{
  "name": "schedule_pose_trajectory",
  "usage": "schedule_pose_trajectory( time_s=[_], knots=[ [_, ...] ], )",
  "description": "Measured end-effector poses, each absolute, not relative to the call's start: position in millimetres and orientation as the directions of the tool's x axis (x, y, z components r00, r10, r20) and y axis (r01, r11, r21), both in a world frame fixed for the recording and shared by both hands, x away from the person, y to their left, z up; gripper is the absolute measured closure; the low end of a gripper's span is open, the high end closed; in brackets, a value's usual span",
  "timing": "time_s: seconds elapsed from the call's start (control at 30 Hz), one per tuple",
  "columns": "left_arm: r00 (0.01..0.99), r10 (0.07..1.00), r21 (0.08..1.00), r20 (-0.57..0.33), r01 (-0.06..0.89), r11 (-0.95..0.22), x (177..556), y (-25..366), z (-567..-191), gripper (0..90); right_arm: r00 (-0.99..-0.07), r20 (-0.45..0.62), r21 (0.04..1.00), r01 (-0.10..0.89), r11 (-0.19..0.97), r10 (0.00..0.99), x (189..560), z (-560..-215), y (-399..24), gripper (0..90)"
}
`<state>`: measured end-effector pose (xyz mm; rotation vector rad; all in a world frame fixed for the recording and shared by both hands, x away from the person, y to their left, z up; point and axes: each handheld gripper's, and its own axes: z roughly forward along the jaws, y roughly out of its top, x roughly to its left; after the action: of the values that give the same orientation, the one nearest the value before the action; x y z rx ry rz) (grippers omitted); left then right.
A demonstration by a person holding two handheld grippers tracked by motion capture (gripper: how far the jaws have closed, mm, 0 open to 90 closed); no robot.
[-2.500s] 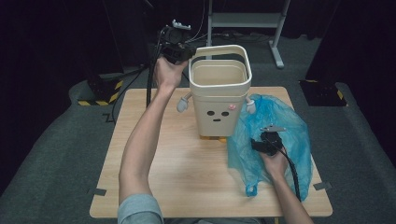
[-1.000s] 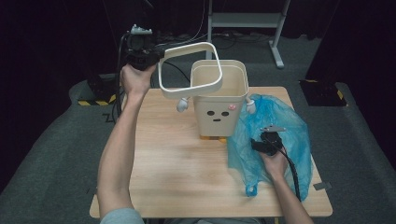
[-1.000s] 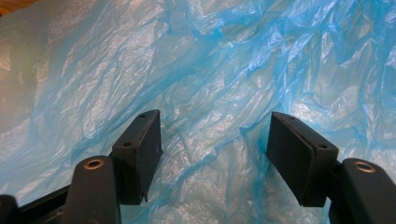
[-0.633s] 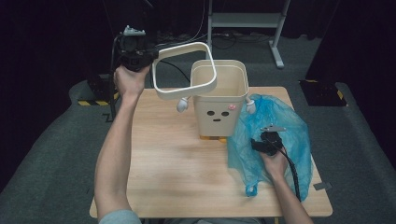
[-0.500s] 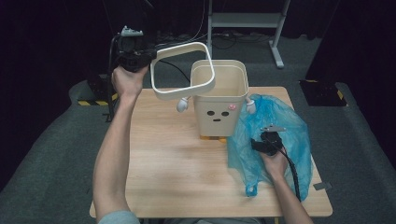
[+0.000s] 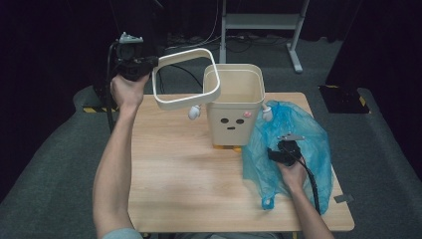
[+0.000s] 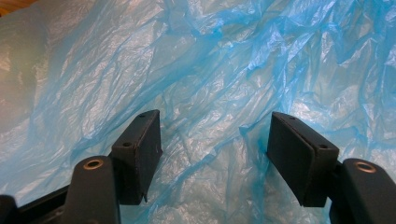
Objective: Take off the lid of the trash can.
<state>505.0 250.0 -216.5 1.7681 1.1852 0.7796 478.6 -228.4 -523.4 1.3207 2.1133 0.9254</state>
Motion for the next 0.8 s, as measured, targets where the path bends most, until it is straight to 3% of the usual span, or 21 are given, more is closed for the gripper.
schedule_pose_trajectory(
  time_s=[0.8],
  knots=[
    [0.295,0.955,0.889,0.025,0.43,-0.156,492,286,-238,83.5,-0.421,-0.05,0.753,0.58,0.311,0.906,479,-523,-228,35.0]
  ],
)
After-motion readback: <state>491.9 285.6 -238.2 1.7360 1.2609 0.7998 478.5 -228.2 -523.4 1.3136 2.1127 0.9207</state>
